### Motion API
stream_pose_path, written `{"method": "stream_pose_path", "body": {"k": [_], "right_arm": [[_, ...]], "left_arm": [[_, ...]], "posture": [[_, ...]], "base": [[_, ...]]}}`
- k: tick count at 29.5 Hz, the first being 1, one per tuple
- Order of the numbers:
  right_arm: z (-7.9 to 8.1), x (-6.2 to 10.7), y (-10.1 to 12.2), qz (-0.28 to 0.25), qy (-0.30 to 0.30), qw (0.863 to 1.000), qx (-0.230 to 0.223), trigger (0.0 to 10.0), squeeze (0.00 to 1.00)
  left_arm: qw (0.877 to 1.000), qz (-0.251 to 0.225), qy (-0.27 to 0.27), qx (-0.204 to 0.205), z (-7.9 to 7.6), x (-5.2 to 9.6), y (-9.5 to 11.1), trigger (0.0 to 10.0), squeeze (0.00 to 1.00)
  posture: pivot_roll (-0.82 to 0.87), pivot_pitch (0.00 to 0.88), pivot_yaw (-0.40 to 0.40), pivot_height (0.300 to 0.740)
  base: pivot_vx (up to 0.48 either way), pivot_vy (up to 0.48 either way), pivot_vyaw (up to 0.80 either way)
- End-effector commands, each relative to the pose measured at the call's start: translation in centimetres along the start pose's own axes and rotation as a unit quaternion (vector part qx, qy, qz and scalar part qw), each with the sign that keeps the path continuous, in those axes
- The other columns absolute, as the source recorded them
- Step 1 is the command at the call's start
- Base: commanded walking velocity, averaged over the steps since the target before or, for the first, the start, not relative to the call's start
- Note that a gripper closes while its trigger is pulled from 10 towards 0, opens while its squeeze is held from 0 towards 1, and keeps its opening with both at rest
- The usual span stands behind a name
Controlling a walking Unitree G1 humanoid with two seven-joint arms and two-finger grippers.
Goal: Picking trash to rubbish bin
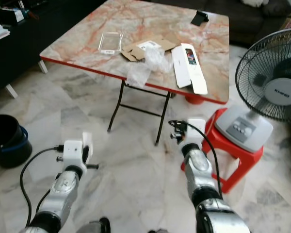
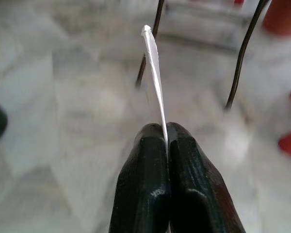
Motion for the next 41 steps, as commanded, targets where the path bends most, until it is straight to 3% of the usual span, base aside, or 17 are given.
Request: {"method": "stream_pose_path", "body": {"k": [1, 2, 3, 8, 15, 23, 32, 41], "right_arm": [[-0.3, 0.1, -0.6, 0.016, -0.003, 1.0, 0.006, 10.0, 0.0], [-0.3, 0.1, -0.6, 0.016, -0.003, 1.0, 0.006, 10.0, 0.0], [-2.4, 2.2, -5.2, 0.102, -0.04, 0.994, 0.004, 10.0, 0.0], [-4.5, 6.6, -11.9, 0.22, -0.077, 0.972, 0.004, 10.0, 0.0], [-5.3, 9.7, -15.3, 0.277, -0.109, 0.954, -0.007, 10.0, 0.0], [-5.4, 10.8, -16.4, 0.294, -0.112, 0.949, -0.006, 10.0, 0.0], [-5.5, 9.7, -15.3, 0.277, -0.109, 0.955, -0.001, 10.0, 0.0], [-5.4, 9.7, -15.3, 0.276, -0.107, 0.955, -0.001, 10.0, 0.0]], "left_arm": [[1.0, 0.013, -0.003, -0.006, -0.1, 0.2, -0.7, 10.0, 0.0], [1.0, 0.013, -0.003, -0.006, -0.1, 0.2, -0.7, 10.0, 0.0], [0.997, 0.072, 0.015, -0.013, 1.1, 1.5, -4.3, 10.0, 0.0], [0.984, 0.175, 0.041, -0.014, 2.8, 4.6, -10.2, 10.0, 0.0], [0.971, 0.234, 0.055, -0.011, 3.2, 7.1, -13.5, 10.0, 0.0], [0.963, 0.259, 0.07, -0.001, 3.5, 8.6, -15.0, 10.0, 0.0], [0.964, 0.258, 0.066, 0.001, 3.2, 8.5, -15.1, 10.0, 0.0], [0.964, 0.26, 0.065, 0.004, 3.0, 8.6, -15.1, 10.0, 0.0]], "posture": [[0.08, 0.169, -0.084, 0.74], [0.08, 0.169, -0.084, 0.74], [0.08, 0.172, -0.091, 0.74], [0.08, 0.172, -0.094, 0.74], [0.08, 0.174, -0.099, 0.74], [0.07, 0.171, -0.103, 0.74], [0.07, 0.159, -0.106, 0.74], [0.07, 0.168, -0.109, 0.74]], "base": [[0.0, 0.0, 0.0], [0.0, 0.0, 0.0], [0.0, 0.0, 0.0], [0.0, 0.0, 0.1], [0.0, 0.0, 0.76], [0.0, 0.0, 0.8], [0.0, 0.0, 0.8], [0.0, 0.0, 0.8]]}}
Point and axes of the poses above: a point about 5 cm out from each wrist's last joint towards the gripper, its own x axis pointing back from the gripper into the wrist, its own y axis along the axis of the wrist's last joint, z = x × y, the point moved 5 cm from there along -x, pointing out of the wrist towards the gripper, and after that the axes turned 6 degrees about x, right-handed, at the moved point
